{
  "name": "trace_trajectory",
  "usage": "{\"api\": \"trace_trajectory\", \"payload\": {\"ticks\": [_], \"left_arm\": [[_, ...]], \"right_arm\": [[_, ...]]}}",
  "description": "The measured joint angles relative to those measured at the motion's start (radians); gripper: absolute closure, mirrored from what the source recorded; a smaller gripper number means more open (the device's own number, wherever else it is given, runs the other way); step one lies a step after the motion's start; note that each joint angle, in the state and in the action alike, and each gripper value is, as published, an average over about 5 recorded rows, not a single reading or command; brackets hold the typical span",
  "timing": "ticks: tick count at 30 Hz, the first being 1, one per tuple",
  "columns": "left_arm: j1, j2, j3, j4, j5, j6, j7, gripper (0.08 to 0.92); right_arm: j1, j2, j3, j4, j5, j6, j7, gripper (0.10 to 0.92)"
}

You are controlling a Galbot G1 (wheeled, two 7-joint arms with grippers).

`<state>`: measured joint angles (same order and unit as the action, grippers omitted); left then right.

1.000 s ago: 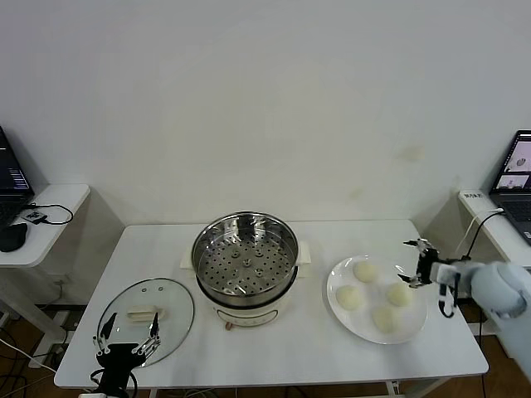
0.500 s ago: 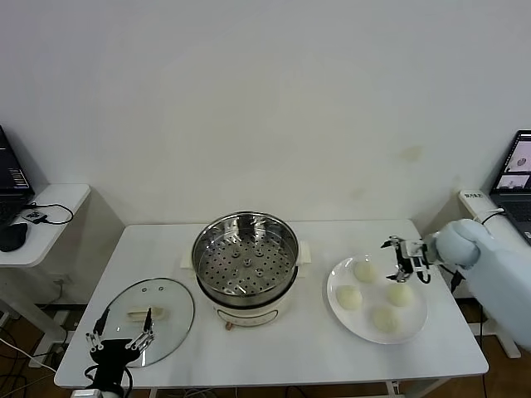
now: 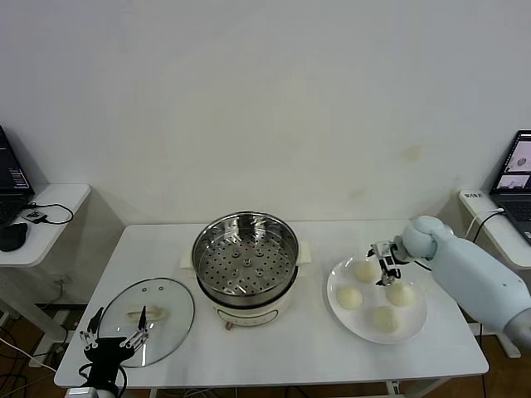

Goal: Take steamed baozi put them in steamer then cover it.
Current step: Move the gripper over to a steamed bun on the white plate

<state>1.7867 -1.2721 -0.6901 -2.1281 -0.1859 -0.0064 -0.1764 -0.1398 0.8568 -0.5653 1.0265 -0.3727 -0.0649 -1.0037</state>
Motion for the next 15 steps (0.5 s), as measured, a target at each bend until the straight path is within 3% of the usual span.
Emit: {"api": "trace_trajectory", "payload": {"ticks": [15], "left_arm": [[0.012, -0.006, -0.002, -0.013, 0.001, -0.005, -0.002, 0.177]], "right_arm": [[0.019, 0.014, -0.038, -0.017, 0.012, -0.01, -0.013, 0.434]]}}
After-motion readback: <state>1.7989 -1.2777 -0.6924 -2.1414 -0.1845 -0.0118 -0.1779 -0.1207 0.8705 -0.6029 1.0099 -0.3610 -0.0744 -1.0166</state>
